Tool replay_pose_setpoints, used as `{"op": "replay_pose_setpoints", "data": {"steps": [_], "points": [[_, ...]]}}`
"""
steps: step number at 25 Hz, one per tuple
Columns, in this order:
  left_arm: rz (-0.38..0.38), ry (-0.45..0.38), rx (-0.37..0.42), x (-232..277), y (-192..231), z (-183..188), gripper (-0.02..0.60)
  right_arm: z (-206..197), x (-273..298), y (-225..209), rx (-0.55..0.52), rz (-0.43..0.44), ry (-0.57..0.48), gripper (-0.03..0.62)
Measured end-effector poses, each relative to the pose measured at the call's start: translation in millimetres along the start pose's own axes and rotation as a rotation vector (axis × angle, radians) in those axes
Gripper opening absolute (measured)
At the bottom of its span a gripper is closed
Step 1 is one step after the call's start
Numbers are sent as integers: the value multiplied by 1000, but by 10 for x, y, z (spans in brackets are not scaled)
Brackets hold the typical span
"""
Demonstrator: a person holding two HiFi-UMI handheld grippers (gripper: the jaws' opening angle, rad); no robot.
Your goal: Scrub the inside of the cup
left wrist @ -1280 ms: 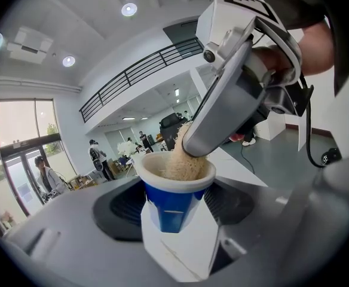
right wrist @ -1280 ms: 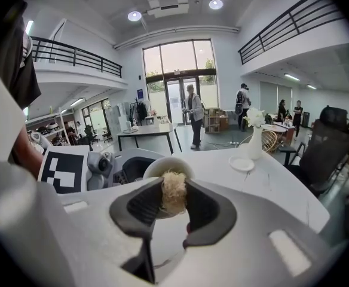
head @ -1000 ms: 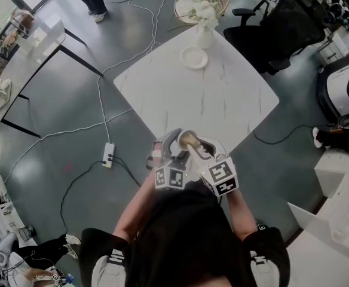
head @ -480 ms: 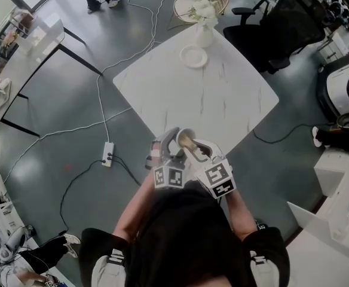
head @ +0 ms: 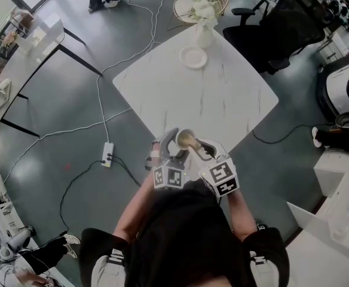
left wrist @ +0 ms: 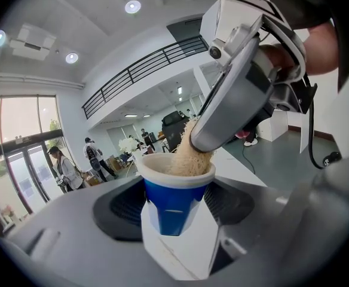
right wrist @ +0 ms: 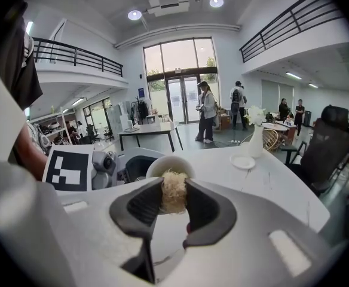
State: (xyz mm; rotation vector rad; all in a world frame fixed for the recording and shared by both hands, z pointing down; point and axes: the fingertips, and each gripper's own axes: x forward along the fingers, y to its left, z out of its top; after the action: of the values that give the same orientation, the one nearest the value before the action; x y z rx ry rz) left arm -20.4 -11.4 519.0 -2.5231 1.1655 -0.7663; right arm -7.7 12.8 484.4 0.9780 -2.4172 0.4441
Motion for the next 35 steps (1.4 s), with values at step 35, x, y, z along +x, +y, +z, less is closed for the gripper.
{"op": "replay_pose_setpoints", "data": {"steps": [35], "points": [[54, -25, -420, 705, 528, -256, 314, 167, -228, -1130, 216, -205, -312, 107]]}}
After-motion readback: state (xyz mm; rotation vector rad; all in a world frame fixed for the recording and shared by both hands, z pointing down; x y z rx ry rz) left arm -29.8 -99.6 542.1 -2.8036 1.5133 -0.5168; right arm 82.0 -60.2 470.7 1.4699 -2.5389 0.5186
